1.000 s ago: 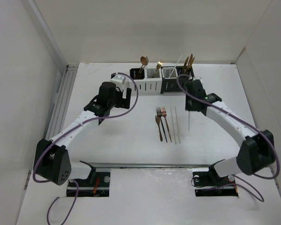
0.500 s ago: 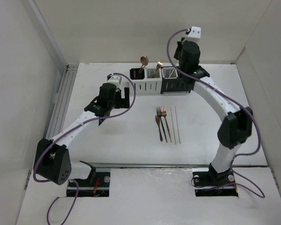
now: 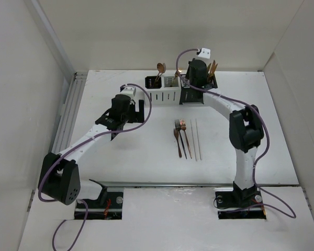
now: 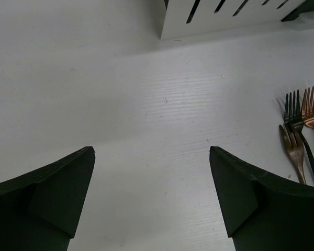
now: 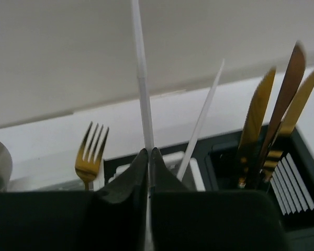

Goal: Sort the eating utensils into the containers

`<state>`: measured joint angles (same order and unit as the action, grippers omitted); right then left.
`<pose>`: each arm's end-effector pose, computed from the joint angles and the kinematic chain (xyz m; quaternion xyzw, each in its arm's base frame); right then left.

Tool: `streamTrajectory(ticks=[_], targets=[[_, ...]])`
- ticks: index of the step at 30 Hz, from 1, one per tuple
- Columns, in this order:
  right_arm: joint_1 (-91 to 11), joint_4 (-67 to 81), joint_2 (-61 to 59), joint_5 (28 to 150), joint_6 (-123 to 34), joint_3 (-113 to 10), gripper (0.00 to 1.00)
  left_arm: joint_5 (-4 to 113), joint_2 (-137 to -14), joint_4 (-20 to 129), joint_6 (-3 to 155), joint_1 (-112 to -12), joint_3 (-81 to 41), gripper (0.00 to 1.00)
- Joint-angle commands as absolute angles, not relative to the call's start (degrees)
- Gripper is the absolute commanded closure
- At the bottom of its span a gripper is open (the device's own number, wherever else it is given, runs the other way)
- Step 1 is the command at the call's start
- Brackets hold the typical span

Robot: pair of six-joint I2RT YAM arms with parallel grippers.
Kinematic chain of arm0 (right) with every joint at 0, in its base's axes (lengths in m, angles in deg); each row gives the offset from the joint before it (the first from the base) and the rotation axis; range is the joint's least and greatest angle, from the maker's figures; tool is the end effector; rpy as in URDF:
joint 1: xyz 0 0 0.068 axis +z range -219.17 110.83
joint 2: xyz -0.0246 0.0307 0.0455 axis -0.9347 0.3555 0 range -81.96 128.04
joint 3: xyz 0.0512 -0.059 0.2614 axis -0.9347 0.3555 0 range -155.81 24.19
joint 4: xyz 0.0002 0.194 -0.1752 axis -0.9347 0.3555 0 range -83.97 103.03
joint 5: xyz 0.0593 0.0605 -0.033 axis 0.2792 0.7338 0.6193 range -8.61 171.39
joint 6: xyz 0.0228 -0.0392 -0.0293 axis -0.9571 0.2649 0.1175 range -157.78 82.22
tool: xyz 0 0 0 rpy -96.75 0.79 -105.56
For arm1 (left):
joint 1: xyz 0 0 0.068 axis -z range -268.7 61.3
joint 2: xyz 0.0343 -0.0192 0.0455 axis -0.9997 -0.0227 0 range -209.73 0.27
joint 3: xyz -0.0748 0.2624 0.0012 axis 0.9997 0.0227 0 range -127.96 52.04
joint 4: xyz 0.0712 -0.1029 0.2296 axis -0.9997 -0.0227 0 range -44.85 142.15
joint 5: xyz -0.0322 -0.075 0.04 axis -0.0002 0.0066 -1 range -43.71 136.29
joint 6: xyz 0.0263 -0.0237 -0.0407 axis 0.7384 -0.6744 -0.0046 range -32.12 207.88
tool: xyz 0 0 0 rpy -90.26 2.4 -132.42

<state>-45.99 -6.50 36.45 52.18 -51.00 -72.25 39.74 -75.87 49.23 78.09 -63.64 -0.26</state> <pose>0.4654 0.1803 0.2925 0.0983 0.7495 0.0127 0.6545 0.2759 -0.1245 0.2764 0.0833 0.8466 -0.1103 0.5140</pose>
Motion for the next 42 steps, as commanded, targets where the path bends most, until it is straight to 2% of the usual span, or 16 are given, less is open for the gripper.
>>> streamTrajectory(ticks=[1,2,5,6,11,13,15,16,20,22,23,27,42], targets=[[-46.2,-10.8,32.7,53.9,-55.2,-68.1,0.98,39.7,-75.7,49.8,78.0,-63.5,0.0,0.11],[-45.5,-10.8,31.9,53.9,-55.9,-65.7,0.76,39.7,-75.7,49.8,78.0,-63.5,0.0,0.11],[-45.5,-10.8,24.9,55.4,-56.4,-61.3,0.48,40.3,-75.7,49.8,78.6,-63.5,0.0,0.11],[-45.5,-10.8,24.8,55.4,-56.4,-60.1,0.44,40.3,-75.7,49.8,78.6,-63.5,0.0,0.13],[-44.4,-9.9,8.2,56.2,-52.7,-52.6,0.31,40.3,-75.7,49.8,79.2,-63.5,0.0,0.16],[-43.4,-0.6,2.6,60.1,-51.8,-51.0,0.24,40.3,-75.7,49.8,79.2,-63.5,0.0,0.16],[-43.4,10.6,1.8,67.5,-51.8,-51.0,0.26,40.9,-75.7,50.3,78.7,-63.5,0.0,0.17],[-42.9,22.9,1.8,69.1,-52.4,-51.5,0.4,40.9,-75.7,50.3,78.6,-63.0,0.5,0.17],[-42.4,41.2,4.6,70.1,-58.3,-47.4,0.92,43.1,-75.1,50.9,78.6,-62.9,1.8,0.2],[-42.4,41.9,5.4,71.7,-58.8,-44.6,0.89,43.7,-75.1,50.9,78.6,-62.9,1.9,0.22],[-41.8,41.9,6.1,71.7,-59.4,-43.1,0.75,43.7,-75.1,50.9,78.1,-62.9,1.9,0.22],[-41.8,41.2,7.3,72.3,-60.1,-41.0,0.66,43.7,-75.1,50.3,78.1,-62.9,2.4,0.22],[-41.8,41.4,20.8,74.7,-61.2,-39.3,0.66,42.1,-72.9,50.3,78.7,-62.9,4.0,0.22]])
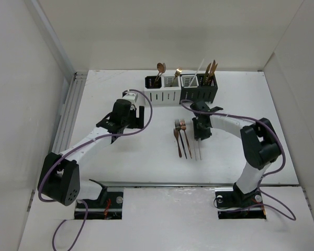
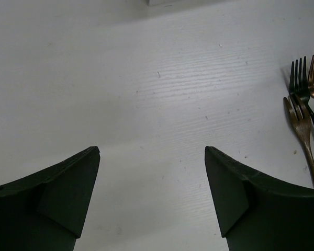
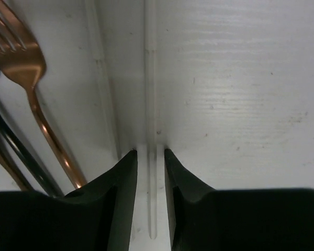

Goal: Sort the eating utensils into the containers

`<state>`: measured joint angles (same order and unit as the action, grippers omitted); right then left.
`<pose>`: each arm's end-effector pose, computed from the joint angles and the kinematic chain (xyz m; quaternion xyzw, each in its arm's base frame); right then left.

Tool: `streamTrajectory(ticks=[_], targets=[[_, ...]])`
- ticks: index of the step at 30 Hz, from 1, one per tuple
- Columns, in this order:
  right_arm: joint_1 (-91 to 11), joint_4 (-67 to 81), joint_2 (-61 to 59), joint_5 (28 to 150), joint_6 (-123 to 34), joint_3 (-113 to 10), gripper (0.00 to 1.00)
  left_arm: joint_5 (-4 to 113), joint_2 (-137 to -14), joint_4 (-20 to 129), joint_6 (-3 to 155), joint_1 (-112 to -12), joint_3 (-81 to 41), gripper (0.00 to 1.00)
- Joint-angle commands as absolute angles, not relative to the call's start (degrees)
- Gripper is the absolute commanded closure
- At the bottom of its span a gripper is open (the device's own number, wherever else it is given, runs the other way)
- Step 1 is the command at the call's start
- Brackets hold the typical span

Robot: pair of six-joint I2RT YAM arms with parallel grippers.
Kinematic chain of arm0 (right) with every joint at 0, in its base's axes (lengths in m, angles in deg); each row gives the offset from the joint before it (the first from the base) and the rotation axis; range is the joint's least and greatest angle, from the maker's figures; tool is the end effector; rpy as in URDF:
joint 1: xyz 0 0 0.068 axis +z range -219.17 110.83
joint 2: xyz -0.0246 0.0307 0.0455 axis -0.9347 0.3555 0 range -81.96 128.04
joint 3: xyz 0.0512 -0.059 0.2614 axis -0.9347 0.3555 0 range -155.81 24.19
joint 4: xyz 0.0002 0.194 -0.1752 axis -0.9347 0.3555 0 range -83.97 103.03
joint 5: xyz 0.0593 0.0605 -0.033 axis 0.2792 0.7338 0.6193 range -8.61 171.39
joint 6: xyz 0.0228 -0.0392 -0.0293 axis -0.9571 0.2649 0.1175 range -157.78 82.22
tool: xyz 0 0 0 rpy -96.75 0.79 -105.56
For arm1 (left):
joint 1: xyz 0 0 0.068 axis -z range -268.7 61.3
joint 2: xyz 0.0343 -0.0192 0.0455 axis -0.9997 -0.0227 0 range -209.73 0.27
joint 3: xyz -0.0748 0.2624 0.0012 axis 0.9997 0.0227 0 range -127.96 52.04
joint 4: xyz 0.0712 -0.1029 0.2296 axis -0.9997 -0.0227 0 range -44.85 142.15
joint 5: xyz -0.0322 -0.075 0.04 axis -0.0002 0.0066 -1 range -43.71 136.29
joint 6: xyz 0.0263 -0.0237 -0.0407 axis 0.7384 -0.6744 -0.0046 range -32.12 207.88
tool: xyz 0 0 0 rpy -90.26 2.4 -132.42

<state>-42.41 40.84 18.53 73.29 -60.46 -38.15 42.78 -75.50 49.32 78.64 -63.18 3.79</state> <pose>0.2967 0.1439 0.1645 -0.0247 0.9862 -0.0016 0.1636 0.2667 -0.1249 0.2541 0.1077 0.8606 -0.1231 0.4824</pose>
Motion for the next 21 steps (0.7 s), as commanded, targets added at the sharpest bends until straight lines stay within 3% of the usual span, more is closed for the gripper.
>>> streamTrajectory(ticks=[1,4,7,9,15,19,21], targets=[[-41.8,41.5,20.8,74.7,-61.2,-39.4,0.68,42.1,-72.9,50.3,78.7,-62.9,4.0,0.22],[-41.8,41.5,20.8,74.7,-61.2,-40.0,0.79,42.6,-72.9,50.3,79.3,-62.9,4.0,0.15],[-41.8,41.5,20.8,74.7,-61.2,-40.0,1.0,42.6,-72.9,50.3,79.3,-62.9,4.6,0.15],[-41.8,41.5,19.8,72.3,-61.7,-40.0,1.0,42.6,-72.9,50.3,79.3,-62.9,4.6,0.15],[-40.1,39.4,2.4,62.0,-59.9,-42.3,1.0,42.6,-72.9,50.3,79.8,-62.9,4.1,0.15],[-40.1,29.2,-5.5,57.4,-56.1,-46.9,1.0,42.6,-73.5,50.3,79.8,-62.9,4.0,0.15],[-40.1,17.2,-5.5,55.3,-52.5,-47.6,1.0,42.6,-74.0,50.3,80.3,-62.9,3.5,0.15]])
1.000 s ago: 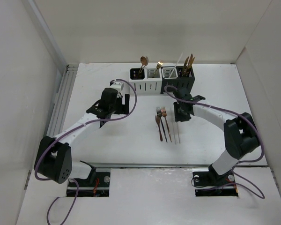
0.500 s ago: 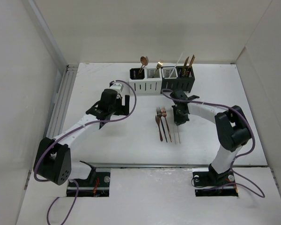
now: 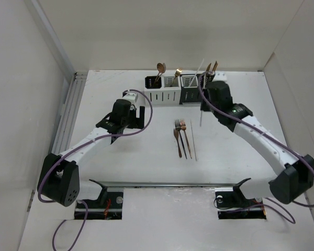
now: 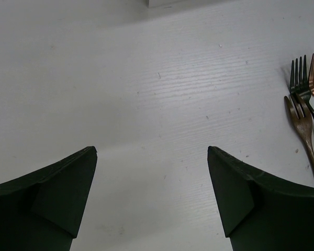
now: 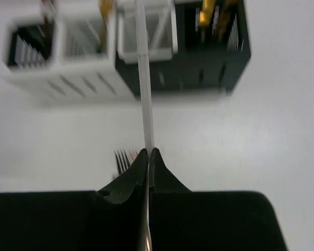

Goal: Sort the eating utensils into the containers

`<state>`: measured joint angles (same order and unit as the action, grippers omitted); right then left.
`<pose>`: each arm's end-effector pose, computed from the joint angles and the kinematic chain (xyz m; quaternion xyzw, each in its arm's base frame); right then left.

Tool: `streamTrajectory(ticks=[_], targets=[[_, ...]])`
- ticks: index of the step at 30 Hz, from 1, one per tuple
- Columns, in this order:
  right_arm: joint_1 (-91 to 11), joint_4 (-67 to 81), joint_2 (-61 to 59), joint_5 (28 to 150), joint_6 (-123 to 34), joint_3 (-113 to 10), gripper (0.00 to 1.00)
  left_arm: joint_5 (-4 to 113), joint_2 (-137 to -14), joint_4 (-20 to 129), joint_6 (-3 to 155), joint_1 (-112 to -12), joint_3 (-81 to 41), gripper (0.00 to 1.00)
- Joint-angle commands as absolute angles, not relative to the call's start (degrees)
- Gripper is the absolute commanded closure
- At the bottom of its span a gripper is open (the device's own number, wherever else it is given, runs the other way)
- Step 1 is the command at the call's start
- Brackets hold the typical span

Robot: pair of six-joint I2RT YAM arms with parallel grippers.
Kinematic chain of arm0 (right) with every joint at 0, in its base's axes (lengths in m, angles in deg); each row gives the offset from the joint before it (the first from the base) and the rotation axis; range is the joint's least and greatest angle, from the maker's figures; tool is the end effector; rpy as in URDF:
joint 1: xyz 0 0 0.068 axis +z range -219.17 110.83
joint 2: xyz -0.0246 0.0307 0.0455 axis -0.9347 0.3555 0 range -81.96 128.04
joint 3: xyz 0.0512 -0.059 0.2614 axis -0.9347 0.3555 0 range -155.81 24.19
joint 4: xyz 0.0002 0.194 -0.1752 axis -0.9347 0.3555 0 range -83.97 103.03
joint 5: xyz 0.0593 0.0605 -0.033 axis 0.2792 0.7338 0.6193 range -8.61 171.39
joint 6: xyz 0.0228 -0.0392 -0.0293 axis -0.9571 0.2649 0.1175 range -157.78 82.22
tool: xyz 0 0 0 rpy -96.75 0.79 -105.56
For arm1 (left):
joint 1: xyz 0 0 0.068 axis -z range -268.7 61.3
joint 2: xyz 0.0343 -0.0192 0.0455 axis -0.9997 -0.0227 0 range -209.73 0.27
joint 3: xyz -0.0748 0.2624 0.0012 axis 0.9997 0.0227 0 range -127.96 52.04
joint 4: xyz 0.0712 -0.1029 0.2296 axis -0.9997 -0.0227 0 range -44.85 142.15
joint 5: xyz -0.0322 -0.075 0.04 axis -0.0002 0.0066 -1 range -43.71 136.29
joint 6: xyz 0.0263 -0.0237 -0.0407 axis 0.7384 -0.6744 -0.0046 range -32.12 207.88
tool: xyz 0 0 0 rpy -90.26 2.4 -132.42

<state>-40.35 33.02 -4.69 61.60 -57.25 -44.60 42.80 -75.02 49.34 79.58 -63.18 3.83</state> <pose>0.2691 0.1342 0.3318 0.0070 0.8791 0.0452 0.4744 0.2656 -0.1244 0.2561 0.1145 0.8577 -0.1204 0.4866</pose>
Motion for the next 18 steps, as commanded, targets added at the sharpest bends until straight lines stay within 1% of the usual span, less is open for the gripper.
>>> streamTrajectory(ticks=[1,2,3,4,5,6,9,10,13,18], targets=[[-40.6,13.0,-4.5,53.2,-51.6,-47.6,1.0,42.6,-74.5,50.3,80.3,-62.9,3.0,0.15],[-41.4,4.9,-3.1,53.2,-51.1,-49.8,1.0,42.6,-74.5,50.3,80.3,-62.9,3.0,0.15],[-41.9,1.4,1.1,53.2,-50.5,-51.3,1.0,42.6,-75.2,50.3,80.8,-62.9,2.5,0.15],[-42.5,-1.4,3.6,52.7,-50.5,-53.1,1.0,42.6,-75.2,50.3,80.8,-62.9,2.5,0.15],[-43.4,-3.7,6.4,52.7,-50.5,-57.6,1.0,42.0,-75.2,49.8,80.8,-62.9,1.8,0.15],[-43.4,-7.5,12.2,52.1,-50.5,-60.1,1.0,42.0,-75.8,49.8,80.8,-62.9,1.1,0.15],[-44.7,-13.5,20.3,51.1,-50.5,-68.6,1.0,40.8,-76.5,49.2,81.4,-62.9,0.5,0.15],[-45.2,-14.4,24.7,51.1,-50.5,-70.4,1.0,40.8,-76.5,49.2,81.4,-62.9,0.0,0.15],[-45.7,-16.2,31.2,50.5,-50.5,-75.6,1.0,40.2,-77.0,49.2,81.4,-62.9,0.0,0.15],[-45.7,-16.2,34.6,49.8,-50.5,-76.1,1.0,40.2,-77.5,49.2,81.4,-62.9,0.0,0.15]])
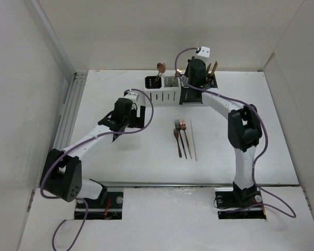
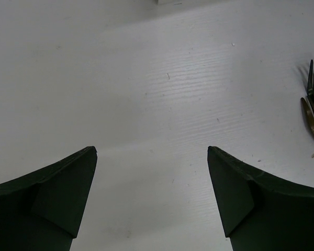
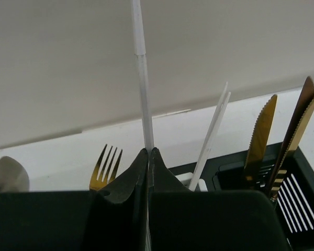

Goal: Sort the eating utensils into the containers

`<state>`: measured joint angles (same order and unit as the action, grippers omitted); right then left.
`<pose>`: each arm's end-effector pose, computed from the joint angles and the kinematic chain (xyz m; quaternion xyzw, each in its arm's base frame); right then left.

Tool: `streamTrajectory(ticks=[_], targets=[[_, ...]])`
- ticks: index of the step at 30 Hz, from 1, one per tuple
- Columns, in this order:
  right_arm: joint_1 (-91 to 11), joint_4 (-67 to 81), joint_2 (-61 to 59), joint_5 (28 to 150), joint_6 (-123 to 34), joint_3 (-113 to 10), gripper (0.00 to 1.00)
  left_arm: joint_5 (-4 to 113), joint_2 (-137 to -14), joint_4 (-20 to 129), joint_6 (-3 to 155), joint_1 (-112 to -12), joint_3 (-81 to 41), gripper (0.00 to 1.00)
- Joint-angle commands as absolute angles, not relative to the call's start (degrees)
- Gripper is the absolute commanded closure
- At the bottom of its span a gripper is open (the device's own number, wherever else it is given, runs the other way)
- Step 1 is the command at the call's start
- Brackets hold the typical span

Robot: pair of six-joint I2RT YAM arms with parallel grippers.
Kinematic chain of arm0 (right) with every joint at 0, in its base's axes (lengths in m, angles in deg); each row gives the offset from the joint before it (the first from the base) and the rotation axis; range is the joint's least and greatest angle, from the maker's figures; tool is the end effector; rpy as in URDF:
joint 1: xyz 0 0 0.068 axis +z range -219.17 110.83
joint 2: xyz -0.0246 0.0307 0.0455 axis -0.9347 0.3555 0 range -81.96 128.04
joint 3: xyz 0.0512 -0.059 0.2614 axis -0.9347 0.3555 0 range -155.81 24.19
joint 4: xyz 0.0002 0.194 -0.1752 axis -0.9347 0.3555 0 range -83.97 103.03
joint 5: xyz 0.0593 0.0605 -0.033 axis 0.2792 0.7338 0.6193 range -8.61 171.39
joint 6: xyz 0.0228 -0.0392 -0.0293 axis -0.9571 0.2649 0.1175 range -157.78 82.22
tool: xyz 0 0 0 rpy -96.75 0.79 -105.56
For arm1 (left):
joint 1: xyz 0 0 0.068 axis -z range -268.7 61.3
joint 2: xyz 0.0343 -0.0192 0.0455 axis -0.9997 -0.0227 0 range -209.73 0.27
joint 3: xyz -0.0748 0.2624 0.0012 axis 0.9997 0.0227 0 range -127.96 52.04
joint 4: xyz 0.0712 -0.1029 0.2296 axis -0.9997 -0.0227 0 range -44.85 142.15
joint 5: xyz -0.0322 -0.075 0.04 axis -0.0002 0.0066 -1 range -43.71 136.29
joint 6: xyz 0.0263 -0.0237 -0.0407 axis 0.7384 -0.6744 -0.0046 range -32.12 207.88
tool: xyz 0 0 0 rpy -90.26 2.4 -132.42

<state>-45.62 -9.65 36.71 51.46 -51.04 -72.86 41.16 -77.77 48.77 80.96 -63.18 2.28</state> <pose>0.4661 0.1838 0.2998 0.1078 0.7302 0.0222 0.6744 0.2744 -0.1274 0.2511 0.1195 0.8644 -0.0985 0.4784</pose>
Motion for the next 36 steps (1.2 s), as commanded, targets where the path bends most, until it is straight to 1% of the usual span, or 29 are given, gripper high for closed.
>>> streamTrajectory(ticks=[1,4,5,6,7,8,10,12,13,15,16,17,18,19,21,22,23,24,26,29,36], targets=[[-45.7,-16.2,34.6,50.4,-51.2,-74.6,1.0,40.2,-77.5,49.2,81.4,-62.9,0.0,0.15],[-45.2,-16.2,34.6,50.4,-51.8,-71.7,1.0,40.2,-78.0,49.2,81.4,-62.9,0.0,0.15],[-44.6,-16.2,34.1,50.4,-51.8,-69.5,0.96,40.7,-78.0,49.2,81.4,-62.9,0.0,0.13],[-44.6,-16.2,33.0,51.1,-51.8,-68.4,0.85,40.8,-78.0,49.2,81.4,-62.9,0.0,0.11],[-44.0,-16.2,32.2,51.7,-51.8,-67.2,0.7,41.5,-78.0,49.2,81.4,-62.9,0.0,0.09],[-43.4,-16.2,30.5,52.5,-51.8,-65.0,0.53,41.5,-78.0,49.8,81.4,-62.9,0.0,0.07],[-42.9,-15.6,28.2,51.9,-51.8,-63.0,0.39,41.5,-78.0,49.8,81.4,-62.9,0.0,0.06],[-42.2,-15.1,25.0,46.8,-51.8,-59.2,0.3,41.5,-78.0,49.8,81.4,-62.9,0.0,0.06],[-41.2,-15.1,21.1,44.7,-51.8,-57.7,0.29,41.5,-78.0,49.8,81.4,-62.9,0.0,0.06],[-40.2,-13.3,16.2,43.2,-49.7,-53.6,0.27,41.5,-78.0,49.8,81.4,-62.9,0.0,0.06],[-39.3,-11.0,11.7,44.4,-48.7,-52.6,0.27,42.1,-77.4,49.8,81.4,-62.9,0.0,0.06],[-39.3,-7.4,9.8,46.4,-48.1,-52.1,0.27,42.1,-77.4,50.3,81.4,-62.9,0.5,0.06],[-38.8,-2.5,8.4,53.7,-48.1,-52.1,0.29,42.1,-76.9,50.3,81.4,-62.9,1.1,0.06],[-38.8,8.8,7.4,58.1,-48.1,-52.1,0.36,42.1,-76.9,50.3,80.8,-62.9,1.1,0.06],[-38.8,21.0,6.9,65.4,-50.6,-52.8,0.45,42.6,-76.3,50.9,80.8,-62.9,1.7,0.06],[-38.1,31.7,7.8,67.0,-52.2,-53.3,0.49,42.6,-76.3,50.9,80.3,-62.9,2.3,0.06],[-37.2,35.8,9.2,67.1,-54.2,-52.5,0.53,43.1,-75.8,50.9,80.3,-62.9,2.3,0.06],[-37.2,38.9,9.8,67.1,-58.0,-51.3,0.53,43.7,-75.8,50.9,79.8,-62.9,3.0,0.06],[-36.7,41.7,10.4,69.0,-60.3,-46.1,0.55,44.3,-75.2,51.4,79.8,-62.9,3.5,0.06],[-36.7,40.7,10.4,71.1,-63.0,-40.3,0.55,44.8,-74.6,51.4,79.2,-62.9,4.0,0.06],[-36.7,38.0,10.9,71.8,-66.5,-34.8,0.58,44.8,-72.9,51.4,79.2,-62.9,5.2,0.06]])
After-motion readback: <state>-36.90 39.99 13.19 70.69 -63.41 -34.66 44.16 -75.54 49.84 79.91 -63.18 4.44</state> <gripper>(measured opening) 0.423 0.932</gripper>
